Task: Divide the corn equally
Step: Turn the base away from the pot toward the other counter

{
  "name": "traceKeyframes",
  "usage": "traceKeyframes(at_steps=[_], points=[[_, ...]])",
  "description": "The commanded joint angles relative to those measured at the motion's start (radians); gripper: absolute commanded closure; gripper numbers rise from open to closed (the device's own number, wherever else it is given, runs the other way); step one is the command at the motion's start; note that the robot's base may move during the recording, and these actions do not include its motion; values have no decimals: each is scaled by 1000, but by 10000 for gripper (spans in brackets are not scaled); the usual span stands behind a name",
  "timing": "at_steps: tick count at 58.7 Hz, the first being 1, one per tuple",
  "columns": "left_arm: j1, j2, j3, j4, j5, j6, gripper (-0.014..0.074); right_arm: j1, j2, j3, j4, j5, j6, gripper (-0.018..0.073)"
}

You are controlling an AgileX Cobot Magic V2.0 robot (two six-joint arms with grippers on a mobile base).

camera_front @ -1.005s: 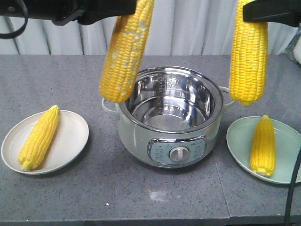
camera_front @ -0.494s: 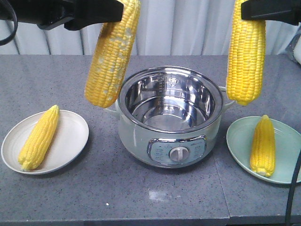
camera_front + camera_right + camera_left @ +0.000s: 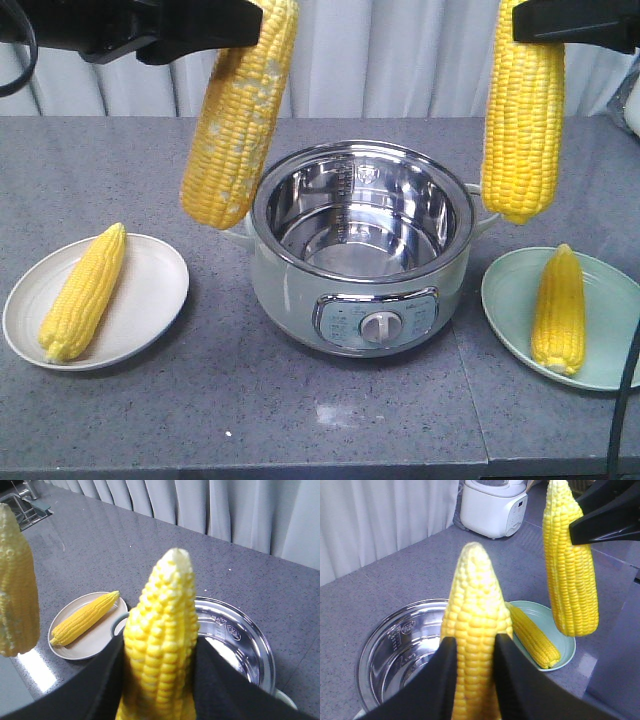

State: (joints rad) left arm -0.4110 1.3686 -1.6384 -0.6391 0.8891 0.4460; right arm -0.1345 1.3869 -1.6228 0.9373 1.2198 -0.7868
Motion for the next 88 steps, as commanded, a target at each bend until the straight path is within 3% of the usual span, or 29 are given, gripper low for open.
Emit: traceKeyframes(at_steps=[1, 88], points=[[-1, -33, -33, -39, -57, -10, 604, -6, -32, -33, 63, -32, 0, 564], [-1, -33, -33, -39, -57, -10, 603, -6, -32, -33, 63, -31, -4, 564]])
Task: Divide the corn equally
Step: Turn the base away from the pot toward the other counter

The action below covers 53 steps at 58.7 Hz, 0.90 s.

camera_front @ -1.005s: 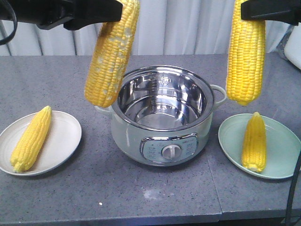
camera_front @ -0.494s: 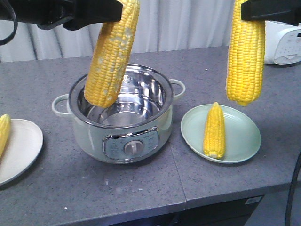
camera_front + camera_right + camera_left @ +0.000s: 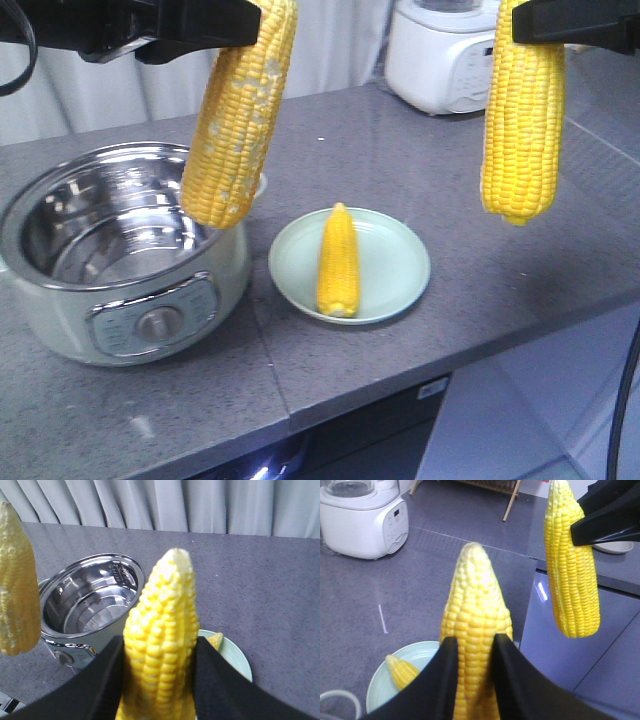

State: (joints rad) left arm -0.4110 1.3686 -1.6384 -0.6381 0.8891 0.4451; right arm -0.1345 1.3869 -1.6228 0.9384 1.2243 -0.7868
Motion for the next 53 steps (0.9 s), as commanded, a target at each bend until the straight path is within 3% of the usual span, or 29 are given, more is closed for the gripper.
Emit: traceKeyframes(at_steps=[1, 53], points=[[-1, -33, -33, -40, -57, -9, 603, -6, -32, -33, 62, -35, -4, 564], [-1, -33, -33, -40, -57, -9, 602, -6, -32, -33, 62, -35, -4, 564]])
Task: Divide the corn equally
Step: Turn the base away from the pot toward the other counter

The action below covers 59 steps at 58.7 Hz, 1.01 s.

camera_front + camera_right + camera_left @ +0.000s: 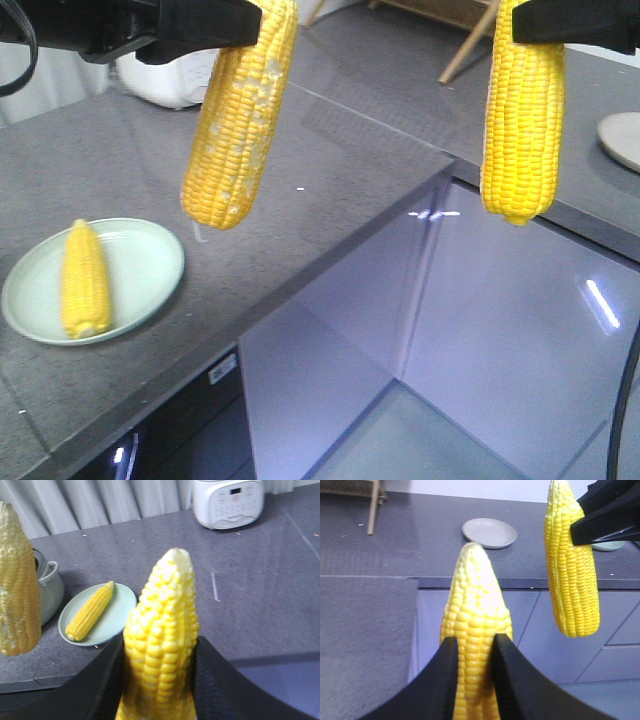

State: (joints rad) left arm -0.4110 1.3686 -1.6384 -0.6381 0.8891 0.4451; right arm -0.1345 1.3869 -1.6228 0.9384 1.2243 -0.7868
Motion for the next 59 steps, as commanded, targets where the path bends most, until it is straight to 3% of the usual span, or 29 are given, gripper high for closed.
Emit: traceKeyframes(at_steps=[1, 59], points=[[-1, -33, -33, -40, -57, -9, 602, -6, -32, -33, 62, -35, -4, 564], [-1, -33, -33, -41, -57, -9, 603, -6, -32, -33, 62, -35, -5, 564]])
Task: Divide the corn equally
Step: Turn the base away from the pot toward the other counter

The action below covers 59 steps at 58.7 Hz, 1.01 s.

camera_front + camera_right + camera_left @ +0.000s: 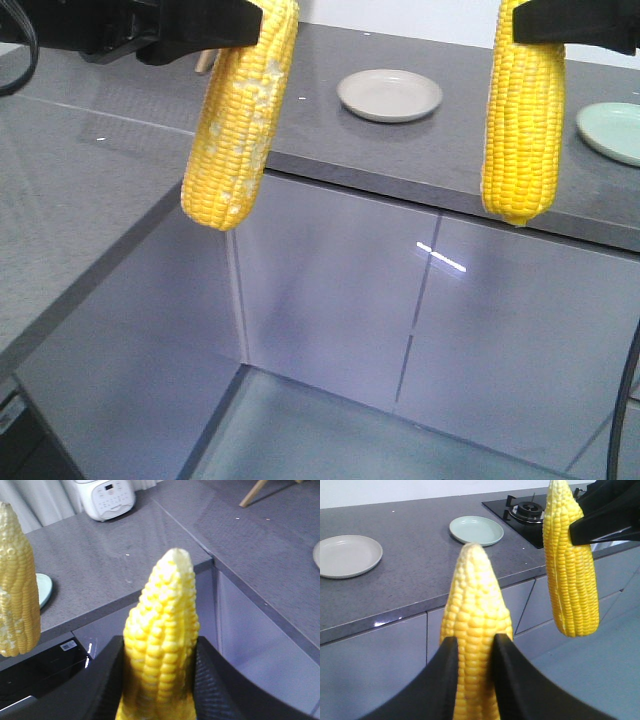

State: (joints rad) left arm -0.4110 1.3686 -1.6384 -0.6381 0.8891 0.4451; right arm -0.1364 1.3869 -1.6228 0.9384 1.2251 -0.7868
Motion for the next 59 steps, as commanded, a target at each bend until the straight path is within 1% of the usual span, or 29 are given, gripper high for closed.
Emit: traceKeyframes(at_steps=[1, 59], points=[[-1, -33, -33, -41, -57, -9, 603, -5, -32, -33, 62, -36, -5, 564], [-1, -33, -33, -41, -57, -9, 603, -5, -32, -33, 62, -36, -5, 564]])
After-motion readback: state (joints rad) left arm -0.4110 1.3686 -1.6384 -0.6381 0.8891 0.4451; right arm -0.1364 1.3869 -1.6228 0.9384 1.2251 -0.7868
